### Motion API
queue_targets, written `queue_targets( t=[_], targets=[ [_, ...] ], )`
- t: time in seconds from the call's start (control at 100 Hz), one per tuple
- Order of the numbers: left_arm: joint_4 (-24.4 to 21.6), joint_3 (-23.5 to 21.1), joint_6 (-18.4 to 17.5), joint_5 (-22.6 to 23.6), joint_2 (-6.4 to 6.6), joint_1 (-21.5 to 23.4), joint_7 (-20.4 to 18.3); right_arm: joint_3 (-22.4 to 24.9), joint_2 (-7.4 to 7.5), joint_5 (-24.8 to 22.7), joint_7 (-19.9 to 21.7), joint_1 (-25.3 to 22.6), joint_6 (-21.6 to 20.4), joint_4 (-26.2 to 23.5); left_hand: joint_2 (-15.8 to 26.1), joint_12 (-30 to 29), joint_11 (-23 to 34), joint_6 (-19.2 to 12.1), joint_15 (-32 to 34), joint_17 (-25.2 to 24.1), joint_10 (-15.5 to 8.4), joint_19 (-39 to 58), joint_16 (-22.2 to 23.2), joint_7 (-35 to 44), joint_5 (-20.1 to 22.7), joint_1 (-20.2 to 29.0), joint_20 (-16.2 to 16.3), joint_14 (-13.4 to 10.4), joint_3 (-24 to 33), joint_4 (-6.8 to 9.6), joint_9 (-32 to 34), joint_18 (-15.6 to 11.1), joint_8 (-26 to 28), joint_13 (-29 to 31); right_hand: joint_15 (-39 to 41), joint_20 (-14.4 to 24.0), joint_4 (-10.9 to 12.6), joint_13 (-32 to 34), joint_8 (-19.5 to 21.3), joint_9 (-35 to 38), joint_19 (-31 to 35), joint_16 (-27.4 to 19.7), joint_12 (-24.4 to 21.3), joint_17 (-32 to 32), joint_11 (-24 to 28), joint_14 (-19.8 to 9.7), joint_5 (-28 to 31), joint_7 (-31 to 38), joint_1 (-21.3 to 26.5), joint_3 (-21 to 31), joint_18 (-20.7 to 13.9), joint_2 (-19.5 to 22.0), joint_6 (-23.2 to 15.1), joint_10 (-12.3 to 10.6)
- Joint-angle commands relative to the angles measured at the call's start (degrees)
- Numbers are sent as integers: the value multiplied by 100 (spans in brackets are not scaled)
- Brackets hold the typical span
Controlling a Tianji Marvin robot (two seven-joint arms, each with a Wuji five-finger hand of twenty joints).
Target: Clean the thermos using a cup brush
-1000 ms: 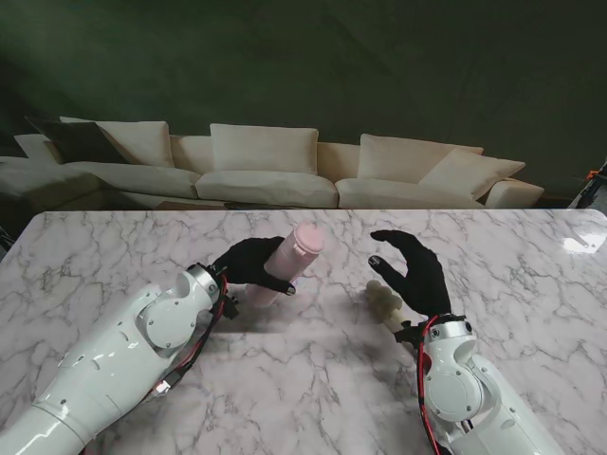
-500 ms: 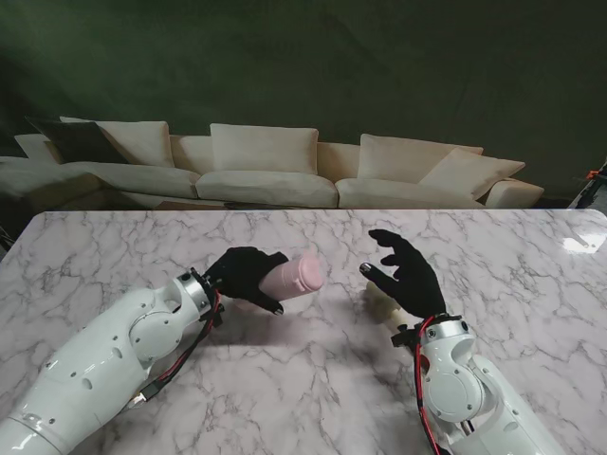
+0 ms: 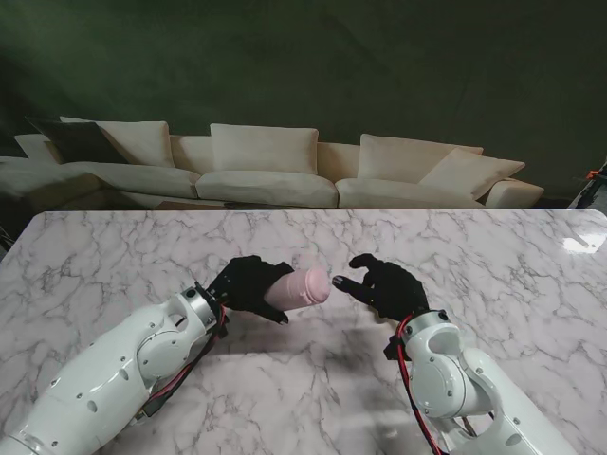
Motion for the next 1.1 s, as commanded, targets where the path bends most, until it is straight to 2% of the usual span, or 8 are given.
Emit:
queue_targets(
  t=[0.0, 0.15, 0.27, 0.44, 0.62, 0.81, 0.98, 1.09],
  targets=[
    [-98, -23, -18, 29, -6, 26, -63, -146, -52, 122, -99, 155, 34, 22, 1172, 147, 216, -1551, 1046, 253, -645, 338, 324, 1211, 33, 1809, 38, -547, 2270, 311, 422, -786, 598, 536, 347, -109, -52, 205, -81, 203, 423, 132, 77, 330, 160, 59, 160, 60, -376, 55, -75, 217, 136, 70],
    [-153, -37, -37, 33, 6, 43, -141, -476, -32, 139, 136, 453, 304, 54, 1165, 140, 227, -1547, 1040, 272, -641, 335, 330, 1198, 44, 1804, 32, -548, 2271, 321, 426, -787, 606, 553, 490, -205, -48, 206, -129, 90, 513, 63, 63, 438, 103, 4, -11, -38, -357, 95, -151, 180, 70, 29],
    [-169, -41, -43, 2, 8, 27, -212, -694, -44, 194, 166, 661, 353, 160, 1174, 134, 231, -1540, 1032, 280, -631, 334, 332, 1189, 50, 1814, 28, -553, 2274, 326, 420, -801, 610, 557, 1016, -329, -23, 217, -78, 195, 690, 173, 105, 794, 227, -121, -11, 59, 79, 194, -350, -182, 35, -11],
    [-183, -36, -56, -75, 11, -30, -357, -869, -87, 312, 85, 785, 437, 241, 1164, 116, 241, -1522, 1004, 364, -616, 314, 323, 1167, 64, 1817, 4, -576, 2263, 317, 425, -857, 609, 621, 2131, 92, -12, 245, -3, 771, 1425, 462, 74, 974, 340, -437, 486, 383, 612, 365, -950, -761, 115, -13],
    [-165, 6, -48, -149, 13, -120, -488, -964, -136, 586, 27, 832, 464, 279, 1173, 111, 253, -1530, 986, 399, -616, 305, 326, 1164, 68, 1824, -11, -586, 2263, 313, 424, -869, 617, 653, 2393, 272, 63, 243, 31, 854, 1551, 529, 55, 1004, 340, -435, 662, 464, 1306, 272, -1032, -990, 146, 37],
    [-117, 41, -31, -234, 1, -197, -543, -1007, -74, 678, 353, 874, 440, 246, 1173, 115, 267, -1532, 986, 425, -617, 306, 341, 1164, 77, 1822, -17, -590, 2271, 315, 426, -882, 622, 668, 2320, 231, 165, 243, 102, 472, 1411, 476, 88, 982, 336, -555, 418, 554, 2019, 188, -963, -1260, -136, -278],
    [-34, 104, 2, -329, -16, -254, -558, -1061, -100, 766, 279, 924, 313, 345, 1168, 118, 277, -1533, 986, 441, -608, 306, 354, 1165, 84, 1817, -19, -592, 2272, 311, 428, -895, 626, 682, 2761, 311, 265, 266, 363, 632, 1722, 674, 212, 1040, 566, -861, 672, 805, 2762, -85, -1254, -1160, -336, -377],
    [-16, 117, 25, -375, -24, -258, -565, -1063, -115, 911, 248, 931, 170, 372, 1151, 88, 272, -1530, 977, 512, -600, 315, 351, 1155, 113, 1812, -25, -611, 2279, 307, 459, -915, 606, 740, 2850, 358, 276, 268, 492, 577, 1784, 714, 302, 1054, 629, -925, 763, 858, 3118, 385, -1284, -1214, -507, -466]
  ],
)
